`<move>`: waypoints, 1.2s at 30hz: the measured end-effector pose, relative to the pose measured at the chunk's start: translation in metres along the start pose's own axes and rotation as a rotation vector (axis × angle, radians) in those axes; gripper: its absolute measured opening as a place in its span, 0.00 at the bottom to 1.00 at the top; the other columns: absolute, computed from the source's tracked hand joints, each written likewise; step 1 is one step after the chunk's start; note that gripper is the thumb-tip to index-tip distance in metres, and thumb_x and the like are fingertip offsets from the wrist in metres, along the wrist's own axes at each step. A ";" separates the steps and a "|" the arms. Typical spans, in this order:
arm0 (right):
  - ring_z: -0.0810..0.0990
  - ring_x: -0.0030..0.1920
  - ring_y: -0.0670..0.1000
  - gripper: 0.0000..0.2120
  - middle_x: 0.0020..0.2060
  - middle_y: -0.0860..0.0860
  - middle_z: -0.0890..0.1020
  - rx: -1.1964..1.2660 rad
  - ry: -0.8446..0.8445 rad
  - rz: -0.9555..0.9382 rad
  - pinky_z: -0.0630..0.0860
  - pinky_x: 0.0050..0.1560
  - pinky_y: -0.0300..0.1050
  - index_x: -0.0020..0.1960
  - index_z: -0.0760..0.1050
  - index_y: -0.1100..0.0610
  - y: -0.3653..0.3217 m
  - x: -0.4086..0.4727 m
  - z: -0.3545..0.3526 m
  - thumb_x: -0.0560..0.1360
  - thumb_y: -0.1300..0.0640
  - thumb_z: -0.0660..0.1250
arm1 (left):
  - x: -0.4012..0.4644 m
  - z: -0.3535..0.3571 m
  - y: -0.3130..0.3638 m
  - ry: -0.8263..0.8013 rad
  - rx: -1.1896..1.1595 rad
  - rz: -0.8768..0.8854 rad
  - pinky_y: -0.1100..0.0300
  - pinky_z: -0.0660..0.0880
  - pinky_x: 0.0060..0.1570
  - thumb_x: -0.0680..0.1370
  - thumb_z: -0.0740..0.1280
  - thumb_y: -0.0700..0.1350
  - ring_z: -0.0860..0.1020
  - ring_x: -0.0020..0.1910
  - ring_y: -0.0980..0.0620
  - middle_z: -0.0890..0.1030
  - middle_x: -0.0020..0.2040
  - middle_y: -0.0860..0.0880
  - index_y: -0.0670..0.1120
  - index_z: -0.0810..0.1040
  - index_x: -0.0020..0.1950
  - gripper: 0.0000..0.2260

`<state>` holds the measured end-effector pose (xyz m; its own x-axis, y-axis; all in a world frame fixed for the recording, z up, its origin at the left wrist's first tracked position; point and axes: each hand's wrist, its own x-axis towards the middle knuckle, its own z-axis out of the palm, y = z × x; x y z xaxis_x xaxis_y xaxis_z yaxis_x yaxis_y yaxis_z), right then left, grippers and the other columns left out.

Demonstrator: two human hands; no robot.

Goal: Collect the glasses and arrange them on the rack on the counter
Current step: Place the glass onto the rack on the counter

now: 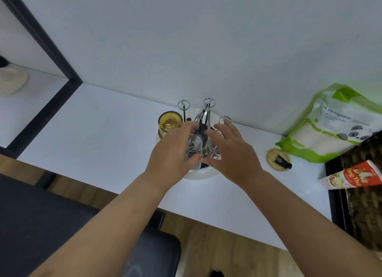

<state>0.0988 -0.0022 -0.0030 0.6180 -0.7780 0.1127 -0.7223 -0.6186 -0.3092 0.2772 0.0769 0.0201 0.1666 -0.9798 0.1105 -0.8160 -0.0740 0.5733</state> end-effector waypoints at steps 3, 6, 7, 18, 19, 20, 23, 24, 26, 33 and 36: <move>0.59 0.83 0.58 0.36 0.76 0.54 0.72 -0.016 -0.025 0.057 0.84 0.53 0.60 0.75 0.71 0.49 -0.009 -0.003 -0.004 0.71 0.44 0.79 | 0.000 -0.004 -0.004 -0.014 -0.016 0.033 0.60 0.76 0.50 0.73 0.77 0.52 0.77 0.60 0.54 0.79 0.63 0.55 0.58 0.66 0.71 0.31; 0.54 0.84 0.57 0.39 0.80 0.54 0.66 0.012 -0.051 0.121 0.78 0.64 0.59 0.80 0.65 0.48 -0.022 -0.004 -0.007 0.74 0.46 0.77 | 0.002 -0.011 -0.011 -0.035 -0.035 0.069 0.58 0.76 0.50 0.73 0.76 0.50 0.77 0.60 0.55 0.79 0.63 0.56 0.57 0.67 0.71 0.30; 0.53 0.85 0.57 0.39 0.81 0.54 0.66 0.015 -0.060 0.145 0.77 0.66 0.60 0.81 0.63 0.48 -0.027 -0.003 -0.008 0.74 0.46 0.76 | 0.002 -0.014 -0.013 -0.045 -0.039 0.078 0.57 0.77 0.50 0.73 0.77 0.50 0.77 0.60 0.55 0.79 0.63 0.57 0.56 0.67 0.71 0.29; 0.50 0.85 0.55 0.36 0.82 0.51 0.65 0.017 -0.070 0.282 0.75 0.70 0.59 0.81 0.62 0.48 -0.049 -0.006 -0.004 0.77 0.49 0.73 | 0.005 -0.020 -0.029 -0.084 -0.067 0.130 0.53 0.81 0.54 0.70 0.80 0.52 0.80 0.59 0.54 0.80 0.62 0.57 0.59 0.67 0.70 0.33; 0.50 0.85 0.56 0.36 0.82 0.51 0.65 0.014 -0.071 0.280 0.74 0.70 0.59 0.81 0.62 0.48 -0.048 -0.006 -0.005 0.77 0.50 0.73 | 0.004 -0.018 -0.028 -0.077 -0.068 0.134 0.53 0.81 0.54 0.70 0.80 0.53 0.80 0.59 0.54 0.81 0.62 0.56 0.58 0.67 0.71 0.33; 0.51 0.85 0.56 0.35 0.82 0.52 0.65 0.011 -0.069 0.277 0.75 0.71 0.60 0.81 0.63 0.49 -0.046 -0.005 -0.006 0.77 0.50 0.73 | 0.002 -0.017 -0.027 -0.071 -0.074 0.139 0.54 0.80 0.54 0.70 0.80 0.54 0.79 0.60 0.54 0.81 0.62 0.56 0.59 0.67 0.72 0.34; 0.51 0.85 0.56 0.36 0.83 0.52 0.64 -0.007 -0.065 0.267 0.75 0.69 0.62 0.80 0.65 0.48 -0.041 -0.005 -0.008 0.76 0.50 0.75 | -0.005 -0.014 -0.022 -0.076 -0.100 0.175 0.61 0.76 0.56 0.72 0.78 0.55 0.78 0.62 0.55 0.81 0.64 0.56 0.58 0.67 0.74 0.33; 0.51 0.85 0.56 0.36 0.83 0.52 0.63 -0.011 -0.064 0.265 0.75 0.69 0.63 0.80 0.65 0.48 -0.040 -0.005 -0.009 0.76 0.51 0.75 | -0.007 -0.013 -0.021 -0.080 -0.105 0.189 0.63 0.74 0.56 0.74 0.77 0.56 0.78 0.63 0.56 0.80 0.65 0.56 0.58 0.68 0.74 0.32; 0.52 0.85 0.58 0.36 0.84 0.53 0.62 -0.019 -0.051 0.268 0.75 0.69 0.63 0.80 0.66 0.48 -0.038 -0.007 -0.012 0.76 0.52 0.75 | -0.009 -0.016 -0.023 -0.048 -0.101 0.220 0.63 0.75 0.56 0.77 0.74 0.57 0.78 0.62 0.57 0.81 0.65 0.57 0.57 0.71 0.73 0.26; 0.39 0.85 0.57 0.47 0.86 0.51 0.47 0.022 -0.143 0.290 0.60 0.78 0.70 0.83 0.55 0.42 -0.042 -0.023 -0.021 0.71 0.45 0.76 | 0.011 -0.033 -0.068 -0.027 -0.047 0.164 0.56 0.67 0.69 0.76 0.74 0.59 0.65 0.77 0.53 0.70 0.77 0.55 0.55 0.69 0.77 0.32; 0.34 0.85 0.55 0.48 0.86 0.48 0.45 0.051 -0.153 0.298 0.49 0.81 0.70 0.85 0.53 0.44 -0.049 -0.022 -0.021 0.73 0.34 0.71 | 0.019 -0.032 -0.078 -0.221 0.017 0.150 0.55 0.60 0.73 0.74 0.74 0.64 0.54 0.82 0.55 0.58 0.84 0.58 0.60 0.59 0.82 0.41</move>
<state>0.1142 0.0432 0.0292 0.4244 -0.8959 -0.1313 -0.8640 -0.3574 -0.3547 0.3617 0.0699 0.0034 -0.0799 -0.9967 0.0122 -0.8319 0.0734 0.5500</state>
